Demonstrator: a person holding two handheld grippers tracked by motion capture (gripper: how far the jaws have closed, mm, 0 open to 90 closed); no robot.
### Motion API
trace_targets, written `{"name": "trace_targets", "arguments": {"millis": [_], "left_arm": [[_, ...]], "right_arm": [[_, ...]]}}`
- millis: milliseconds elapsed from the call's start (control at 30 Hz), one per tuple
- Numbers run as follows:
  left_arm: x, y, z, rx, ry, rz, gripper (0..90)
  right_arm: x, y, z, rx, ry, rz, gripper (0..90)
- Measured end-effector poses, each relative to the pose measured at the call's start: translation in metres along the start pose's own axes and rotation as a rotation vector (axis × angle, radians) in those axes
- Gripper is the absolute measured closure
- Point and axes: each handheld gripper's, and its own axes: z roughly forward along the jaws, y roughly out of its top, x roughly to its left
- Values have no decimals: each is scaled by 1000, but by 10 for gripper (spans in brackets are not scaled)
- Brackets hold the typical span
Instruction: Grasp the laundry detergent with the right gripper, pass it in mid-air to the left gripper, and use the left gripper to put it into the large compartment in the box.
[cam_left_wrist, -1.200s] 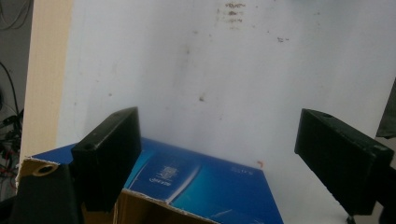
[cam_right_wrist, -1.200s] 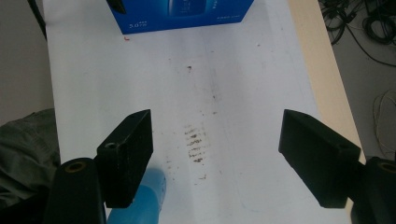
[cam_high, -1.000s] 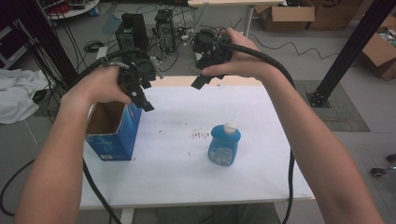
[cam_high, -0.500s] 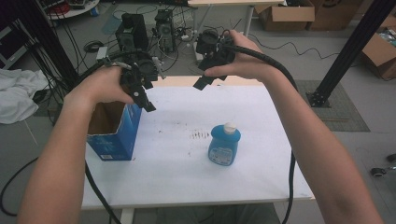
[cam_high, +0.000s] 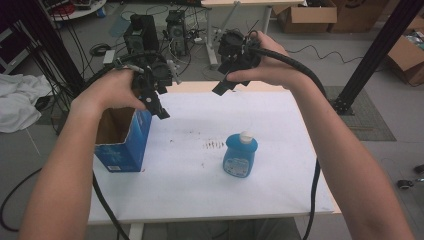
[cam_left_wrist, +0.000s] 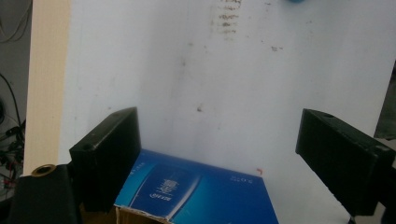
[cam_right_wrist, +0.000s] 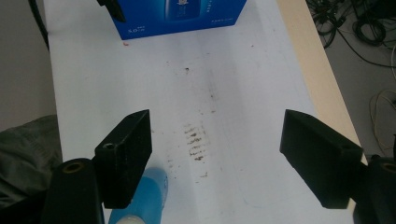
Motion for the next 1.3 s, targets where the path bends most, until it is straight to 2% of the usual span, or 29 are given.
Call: {"name": "trace_targets", "arguments": {"millis": [200,400,900,1033,1300], "left_arm": [[-2,-2,-1,5,4,-10,144],[-4,-2,-1,3,4,-12,144],[-5,-2,4,4,-2,-14,145],[-5,-2,6,6,-4,-14,144],[-7,-3,7,9,-5,-20,144]], "right_arm": [[2,-10,-7,-70,17,9,202],[3,-27,-11,-119,24,5,184],[14,-80,-13,-253,25,32,168],[19,-101,-12,-304,26,48,166],[31,-127,-5,-345,32,60,160]]}}
